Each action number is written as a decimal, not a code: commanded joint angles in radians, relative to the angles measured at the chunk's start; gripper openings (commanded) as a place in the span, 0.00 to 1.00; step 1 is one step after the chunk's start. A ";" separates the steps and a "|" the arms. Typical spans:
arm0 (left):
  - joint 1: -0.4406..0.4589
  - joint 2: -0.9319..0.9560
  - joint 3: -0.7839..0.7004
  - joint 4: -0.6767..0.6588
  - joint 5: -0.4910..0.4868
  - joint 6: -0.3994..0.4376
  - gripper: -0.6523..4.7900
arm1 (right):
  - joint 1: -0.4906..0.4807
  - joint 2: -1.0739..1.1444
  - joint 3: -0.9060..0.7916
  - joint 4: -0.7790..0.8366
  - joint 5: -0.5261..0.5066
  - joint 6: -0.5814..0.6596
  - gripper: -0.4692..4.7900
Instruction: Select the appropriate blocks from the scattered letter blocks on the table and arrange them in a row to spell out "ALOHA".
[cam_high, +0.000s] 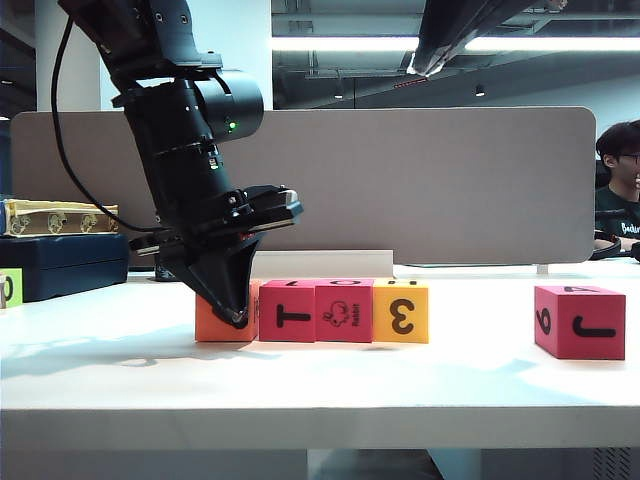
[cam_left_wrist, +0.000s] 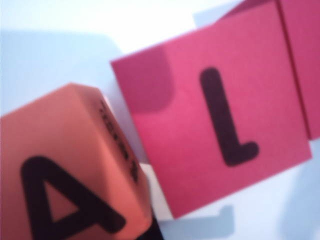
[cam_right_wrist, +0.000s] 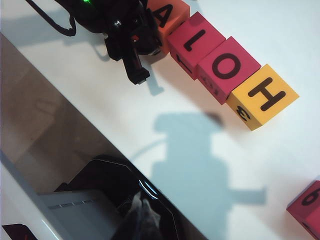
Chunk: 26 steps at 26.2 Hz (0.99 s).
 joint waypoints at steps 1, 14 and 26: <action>0.002 0.000 0.001 0.000 -0.018 -0.002 0.11 | 0.001 -0.003 0.003 0.012 0.000 0.001 0.08; 0.002 -0.004 0.006 -0.232 -0.268 0.064 0.11 | 0.001 -0.003 0.003 0.013 0.003 0.001 0.08; 0.003 -0.004 0.012 -0.062 -0.352 0.069 0.11 | 0.001 -0.003 0.003 0.016 0.003 0.002 0.08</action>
